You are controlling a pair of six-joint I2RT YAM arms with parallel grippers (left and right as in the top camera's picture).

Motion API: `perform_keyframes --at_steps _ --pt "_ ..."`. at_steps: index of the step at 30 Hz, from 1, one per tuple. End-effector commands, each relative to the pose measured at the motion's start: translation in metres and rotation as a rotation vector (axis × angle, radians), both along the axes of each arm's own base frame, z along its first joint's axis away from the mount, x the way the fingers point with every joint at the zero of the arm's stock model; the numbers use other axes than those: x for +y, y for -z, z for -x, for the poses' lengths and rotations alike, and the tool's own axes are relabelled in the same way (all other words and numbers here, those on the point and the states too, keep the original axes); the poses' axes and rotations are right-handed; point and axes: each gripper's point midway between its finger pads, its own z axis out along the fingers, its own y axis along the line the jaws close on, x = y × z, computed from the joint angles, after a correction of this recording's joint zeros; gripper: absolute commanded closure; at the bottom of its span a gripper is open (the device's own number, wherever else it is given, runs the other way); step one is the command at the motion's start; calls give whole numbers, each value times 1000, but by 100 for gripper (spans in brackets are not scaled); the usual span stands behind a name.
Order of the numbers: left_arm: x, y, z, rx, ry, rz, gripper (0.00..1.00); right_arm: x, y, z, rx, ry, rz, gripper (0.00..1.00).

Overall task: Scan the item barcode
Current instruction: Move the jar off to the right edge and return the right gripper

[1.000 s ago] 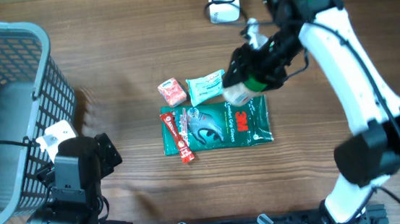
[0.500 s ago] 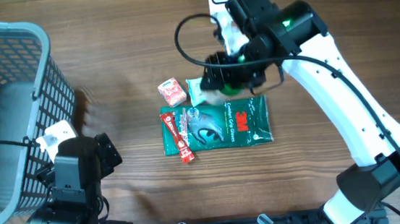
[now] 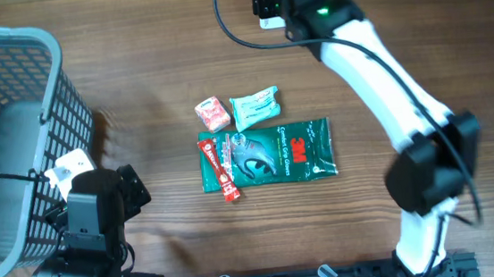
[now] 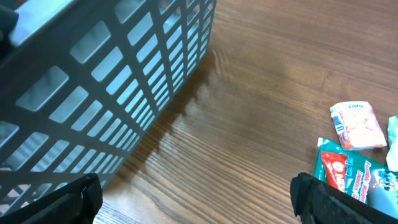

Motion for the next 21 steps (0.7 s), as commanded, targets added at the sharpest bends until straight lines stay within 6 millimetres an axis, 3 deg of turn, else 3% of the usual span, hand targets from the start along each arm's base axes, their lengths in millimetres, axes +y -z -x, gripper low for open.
perform_keyframes --at_steps 1,4,9,11,13,16,18,19,20,21 --pt "3 -7 -1 -14 -4 -14 0 -9 36 -42 -74 19 72 60" --pt "3 -7 -1 -14 -4 -14 0 -13 56 -77 -177 39 36 58" --pt "3 -7 -1 -14 -4 -14 0 -7 71 -91 -235 7 38 60" --pt "3 -7 -1 -14 -4 -14 0 -11 62 -93 -255 17 34 61" --pt "3 -7 -1 -14 -4 -14 0 -27 39 -95 -290 61 46 61" --pt "3 -7 -1 -14 -4 -14 0 -72 -9 -92 -323 139 70 60" --pt "3 -7 -1 -14 -4 -14 0 -116 -29 -84 -296 197 88 62" --pt "3 -7 -1 -14 -4 -14 0 -152 -38 -78 -269 248 104 64" --pt "3 -7 -1 -14 -4 -14 0 -193 -39 -72 -228 308 122 64" --pt "3 -7 -1 -14 -4 -14 0 -223 -35 -67 -192 352 134 64"
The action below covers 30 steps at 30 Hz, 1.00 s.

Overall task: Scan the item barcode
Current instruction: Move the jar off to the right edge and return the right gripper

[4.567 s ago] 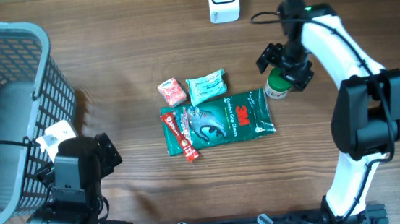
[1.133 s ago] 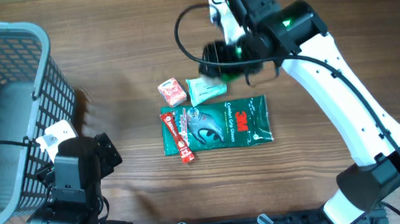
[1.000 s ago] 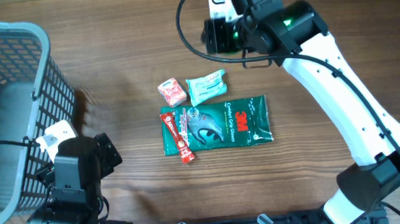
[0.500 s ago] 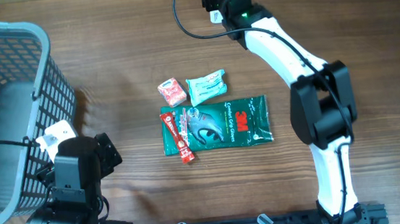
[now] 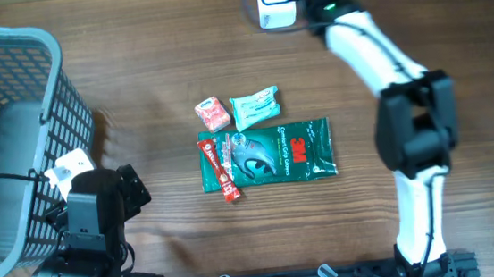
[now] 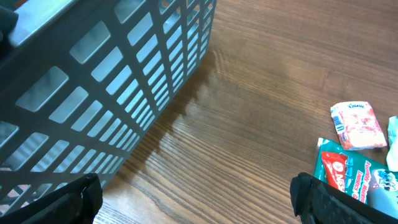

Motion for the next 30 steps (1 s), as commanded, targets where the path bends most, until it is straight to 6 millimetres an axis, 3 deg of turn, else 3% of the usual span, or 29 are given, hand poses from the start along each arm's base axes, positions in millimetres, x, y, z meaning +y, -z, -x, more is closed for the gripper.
perform_keyframes --at_steps 1,4,7,9,10,12,14,17,18,19,20,22,23,26,28,30 --pt "3 -7 -1 -15 -4 -14 0 -151 -75 22 -42 256 20 64" --pt "3 -7 -1 -15 -4 -14 0 -260 -27 63 166 425 17 63" --pt "3 -7 -1 -15 -4 -14 0 -345 24 112 342 553 -44 61" --pt "3 -7 -1 -15 -4 -14 0 -400 64 156 467 669 -86 58" --pt "3 -7 -1 -15 -4 -14 0 -419 82 175 522 712 -107 56" --pt "3 -7 -1 -15 -4 -14 0 -442 116 206 614 756 -170 55" --pt "3 -7 -1 -15 -4 -14 0 -448 142 222 659 778 -264 55" --pt "3 -7 -1 -15 -4 -14 0 -453 156 237 684 819 -332 49" --pt "3 -7 -1 -15 -4 -14 0 -457 152 240 676 840 -345 42" --pt "3 -7 -1 -15 -4 -14 0 -459 146 241 659 864 -361 18" --pt "3 -7 -1 -15 -4 -14 0 -462 131 240 622 891 -386 0" --pt "3 -7 -1 -15 -4 -14 0 -466 93 231 533 906 -415 0" --pt "3 -7 -1 -15 -4 -14 0 -466 64 224 464 898 -434 0" --pt "3 -7 -1 -15 -4 -14 0 -443 -19 208 274 834 -556 0" --pt "3 -7 -1 -15 -4 -14 0 -402 -66 200 202 725 -686 0" --pt "3 -7 -1 -15 -4 -14 0 -332 -105 203 231 564 -799 0"
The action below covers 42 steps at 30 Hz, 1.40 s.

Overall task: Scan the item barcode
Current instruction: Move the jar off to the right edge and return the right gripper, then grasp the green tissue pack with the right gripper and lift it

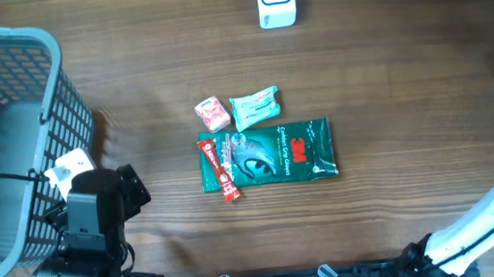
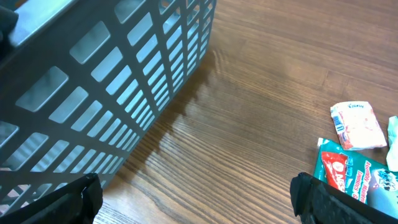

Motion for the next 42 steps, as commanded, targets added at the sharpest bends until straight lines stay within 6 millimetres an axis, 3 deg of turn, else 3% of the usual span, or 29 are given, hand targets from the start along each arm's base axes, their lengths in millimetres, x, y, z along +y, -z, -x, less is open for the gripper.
perform_keyframes --at_steps 1,2,4,8,11,14,17,21,25,29,32,36,38,40,42 --pt "3 -7 -1 -14 -4 -14 0 116 -84 -9 -191 -199 -209 0" --pt "3 -7 -1 -14 -4 -14 0 153 -84 -5 -147 -263 -256 0" --pt "3 -7 -1 -14 -4 -14 0 204 -73 0 -55 -364 -300 0" --pt "3 -7 -1 -14 -4 -14 0 335 -33 12 152 -653 -373 0" --pt "3 -7 -1 -14 -4 -14 0 415 5 28 265 -815 -397 0" --pt "3 -7 -1 -14 -4 -14 0 467 49 50 368 -821 -441 0" --pt "3 -7 -1 -14 -4 -14 0 506 99 63 401 -714 -514 15" --pt "3 -7 -1 -14 -4 -14 0 535 146 70 352 -637 -584 20" --pt "3 -7 -1 -14 -4 -14 0 550 164 69 277 -662 -598 20" --pt "3 -7 -1 -14 -4 -14 0 545 182 62 196 -651 -499 20" --pt "3 -7 -1 -14 -4 -14 0 545 177 46 121 -649 -477 20" --pt "3 -7 -1 -14 -4 -14 0 550 178 41 101 -613 -493 24" --pt "3 -7 -1 -14 -4 -14 0 555 191 42 115 -622 -492 27" --pt "3 -7 -1 -14 -4 -14 0 559 215 51 172 -625 -482 28" --pt "3 -7 -1 -14 -4 -14 0 557 234 58 220 -617 -472 37"
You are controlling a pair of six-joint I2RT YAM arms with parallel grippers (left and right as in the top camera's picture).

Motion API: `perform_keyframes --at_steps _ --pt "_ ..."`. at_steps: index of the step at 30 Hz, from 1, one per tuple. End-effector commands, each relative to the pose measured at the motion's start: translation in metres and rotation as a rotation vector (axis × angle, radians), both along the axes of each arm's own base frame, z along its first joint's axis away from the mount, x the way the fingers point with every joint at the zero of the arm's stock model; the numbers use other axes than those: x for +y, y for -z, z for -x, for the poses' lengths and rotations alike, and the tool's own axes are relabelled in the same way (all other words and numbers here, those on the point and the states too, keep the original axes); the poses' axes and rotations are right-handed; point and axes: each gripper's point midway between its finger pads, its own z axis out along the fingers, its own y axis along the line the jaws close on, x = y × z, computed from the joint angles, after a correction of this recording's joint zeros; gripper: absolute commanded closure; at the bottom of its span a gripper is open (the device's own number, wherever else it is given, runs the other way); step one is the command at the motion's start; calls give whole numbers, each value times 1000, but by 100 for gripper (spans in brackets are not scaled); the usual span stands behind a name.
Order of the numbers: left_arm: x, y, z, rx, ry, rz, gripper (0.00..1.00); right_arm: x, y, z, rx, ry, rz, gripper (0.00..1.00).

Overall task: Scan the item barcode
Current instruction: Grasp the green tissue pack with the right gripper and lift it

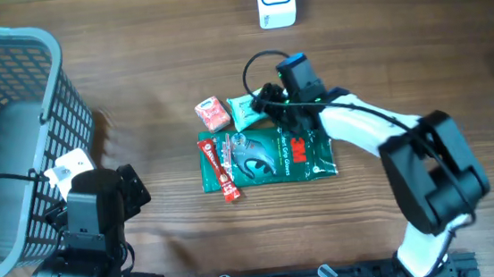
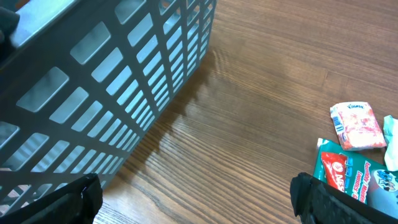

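A white scanner (image 1: pixel 275 0) lies at the far edge of the table. In the middle lie a green 3M pack (image 1: pixel 271 154), a teal packet (image 1: pixel 247 113), a pink packet (image 1: pixel 213 115) and a red stick (image 1: pixel 219 170). My right gripper (image 1: pixel 266 99) is down at the teal packet's right end, partly covering it; its jaws cannot be made out. My left gripper (image 2: pixel 196 186) hovers open over bare wood beside the basket, well to the left of the items, holding nothing.
A grey mesh basket (image 1: pixel 41 40) fills the left side, close to my left arm. A green object shows at the right edge. The right arm's cable loops above the packets.
My right arm was at the lower right edge of the overhead view. Its gripper is now at the teal packet in the middle. The left arm and the other items have not moved.
My right gripper was first at the scanner at the far edge, and was still beside it at the second moment. Then the arm stood far off at the lower right, with the scanner left lying there. Now it is down at the teal packet. The left arm stayed still.
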Motion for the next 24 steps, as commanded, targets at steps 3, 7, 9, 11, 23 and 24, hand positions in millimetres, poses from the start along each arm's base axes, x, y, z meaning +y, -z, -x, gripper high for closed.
perform_keyframes --at_steps 3,7,9,11,23,24 --pt "3 -6 0 -13 -4 -14 0 -14 53 18 113 23 113 65" --pt "3 -6 0 -13 -4 -14 0 -5 37 13 63 -74 41 96" --pt "3 -6 0 -13 -4 -14 0 3 14 6 -16 -194 -45 96" --pt "3 -6 0 -13 -4 -14 0 7 -18 3 -136 -354 -133 96" --pt "3 -6 0 -13 -4 -14 0 -7 -189 67 -1083 -1166 -755 96" --pt "3 -6 0 -13 -4 -14 0 -2 -194 67 -1159 -1210 -735 95"
